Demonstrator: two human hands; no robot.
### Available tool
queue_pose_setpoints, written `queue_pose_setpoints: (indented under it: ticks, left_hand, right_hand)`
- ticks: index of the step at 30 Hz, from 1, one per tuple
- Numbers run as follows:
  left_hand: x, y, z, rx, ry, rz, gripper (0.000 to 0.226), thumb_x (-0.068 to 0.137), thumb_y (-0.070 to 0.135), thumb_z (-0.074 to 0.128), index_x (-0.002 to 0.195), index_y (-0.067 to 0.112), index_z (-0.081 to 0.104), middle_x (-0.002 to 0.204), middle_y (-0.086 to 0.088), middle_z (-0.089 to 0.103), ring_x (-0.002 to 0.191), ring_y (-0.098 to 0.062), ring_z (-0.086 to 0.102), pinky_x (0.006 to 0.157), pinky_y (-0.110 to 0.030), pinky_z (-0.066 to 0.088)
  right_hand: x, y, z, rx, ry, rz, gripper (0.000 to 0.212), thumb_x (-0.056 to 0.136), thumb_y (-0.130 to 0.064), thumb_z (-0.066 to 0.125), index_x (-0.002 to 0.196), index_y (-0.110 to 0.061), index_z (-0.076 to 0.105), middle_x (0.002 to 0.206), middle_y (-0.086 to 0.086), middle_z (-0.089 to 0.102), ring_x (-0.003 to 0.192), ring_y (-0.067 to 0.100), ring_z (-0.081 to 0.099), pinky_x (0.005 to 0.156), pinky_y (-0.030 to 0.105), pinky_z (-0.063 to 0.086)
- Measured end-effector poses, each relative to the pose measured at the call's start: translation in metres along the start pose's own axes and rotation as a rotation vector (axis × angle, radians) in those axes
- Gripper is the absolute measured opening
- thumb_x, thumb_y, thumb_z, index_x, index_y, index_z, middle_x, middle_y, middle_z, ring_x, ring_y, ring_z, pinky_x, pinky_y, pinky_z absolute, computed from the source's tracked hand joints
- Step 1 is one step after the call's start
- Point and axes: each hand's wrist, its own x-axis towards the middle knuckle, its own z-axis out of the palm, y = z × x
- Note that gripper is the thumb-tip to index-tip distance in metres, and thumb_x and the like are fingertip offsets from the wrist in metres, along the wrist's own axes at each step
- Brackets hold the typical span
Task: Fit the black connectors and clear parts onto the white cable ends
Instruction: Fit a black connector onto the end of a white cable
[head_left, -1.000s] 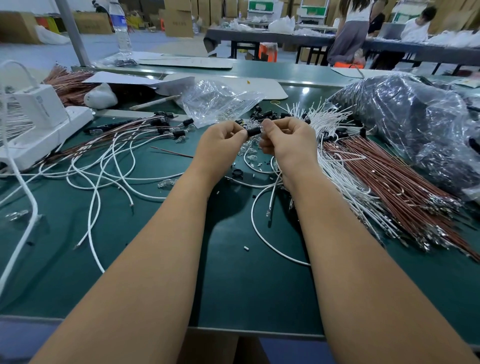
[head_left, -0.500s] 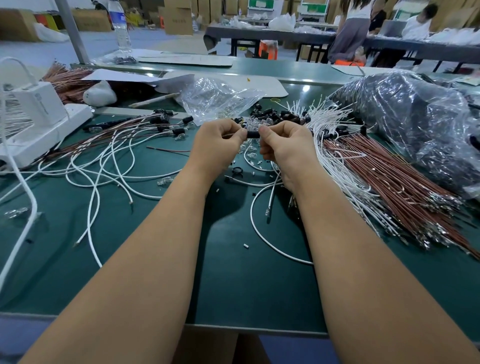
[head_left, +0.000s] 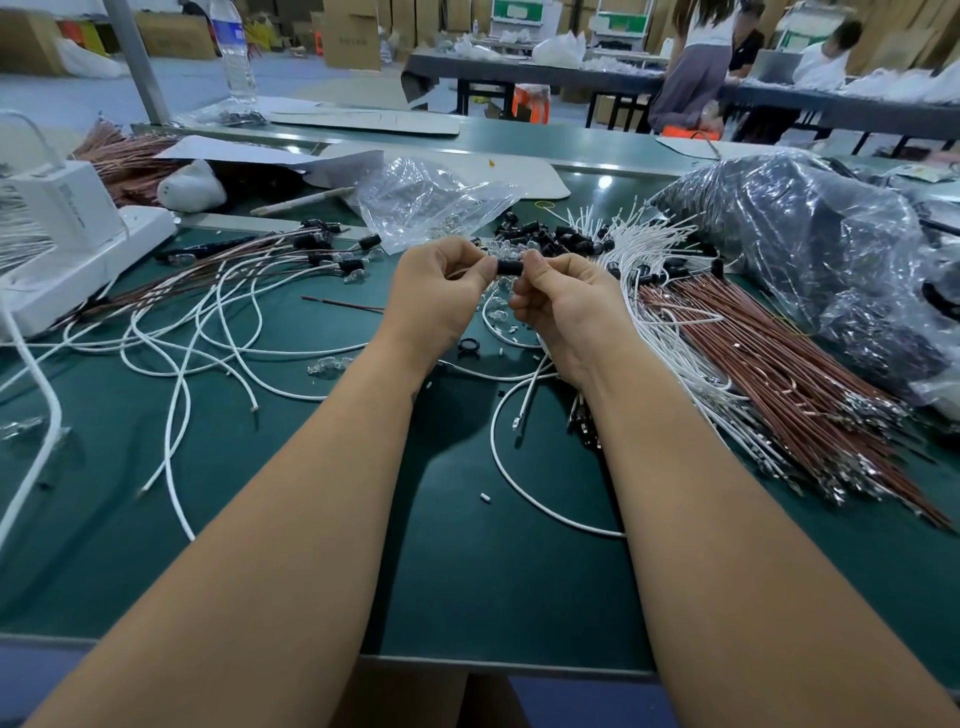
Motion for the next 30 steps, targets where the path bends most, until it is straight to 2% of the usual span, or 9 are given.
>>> queue_pose_setpoints:
  ticks: [4,9,13,17,24,30]
  left_hand:
    - [0.002,-0.004,0.000,0.020,0.002,0.035,0.012,0.092,0.010,0.062,0.084,0.003,0.066,0.061,-0.002,0.049,0.055,-0.010,0.039,0.054,-0.020,0.033]
    - [0.001,-0.007,0.000,0.041,0.012,0.050,0.009,0.090,0.010,0.065,0.085,0.003,0.068,0.062,0.006,0.055,0.053,0.002,0.044,0.059,-0.014,0.037]
    - [0.001,-0.005,-0.001,0.028,0.016,0.041,0.007,0.089,0.010,0.066,0.085,0.005,0.069,0.064,0.003,0.057,0.059,-0.005,0.048,0.063,-0.019,0.039]
    - [-0.001,-0.002,-0.001,0.005,-0.009,-0.029,0.013,0.091,0.012,0.063,0.079,0.010,0.066,0.067,-0.009,0.051,0.064,-0.018,0.041,0.062,-0.026,0.034]
    - [-0.003,0.004,-0.002,-0.075,-0.032,-0.118,0.021,0.092,0.010,0.061,0.072,0.014,0.060,0.074,-0.012,0.051,0.071,-0.019,0.041,0.062,-0.024,0.033]
    - [-0.002,0.005,-0.002,-0.134,-0.036,-0.121,0.019,0.093,0.008,0.060,0.074,0.011,0.059,0.069,-0.004,0.052,0.068,-0.013,0.044,0.064,-0.017,0.038]
  right_hand:
    - [0.001,0.000,0.002,0.035,0.021,0.083,0.018,0.096,-0.010,0.057,0.079,-0.005,0.055,0.054,0.003,0.058,0.043,0.012,0.053,0.045,0.023,0.046]
    - [0.004,-0.004,0.001,0.081,0.043,0.151,0.020,0.098,-0.009,0.053,0.079,-0.004,0.055,0.051,0.001,0.054,0.043,0.011,0.046,0.042,0.021,0.042]
    - [0.006,-0.001,0.001,0.054,0.050,0.118,0.016,0.096,-0.009,0.056,0.080,-0.007,0.053,0.051,0.001,0.056,0.044,0.009,0.048,0.043,0.021,0.041]
    - [0.006,0.003,-0.001,0.005,0.006,0.084,0.021,0.095,-0.009,0.058,0.075,-0.008,0.052,0.051,0.002,0.058,0.043,0.011,0.049,0.045,0.022,0.043]
    - [0.004,0.005,-0.003,0.008,-0.094,0.014,0.023,0.093,-0.007,0.060,0.071,-0.009,0.050,0.052,0.003,0.059,0.045,0.014,0.052,0.048,0.023,0.044]
    - [0.002,0.004,-0.001,-0.022,-0.083,-0.021,0.024,0.092,-0.009,0.062,0.071,-0.009,0.051,0.055,0.006,0.060,0.044,0.015,0.052,0.048,0.025,0.045]
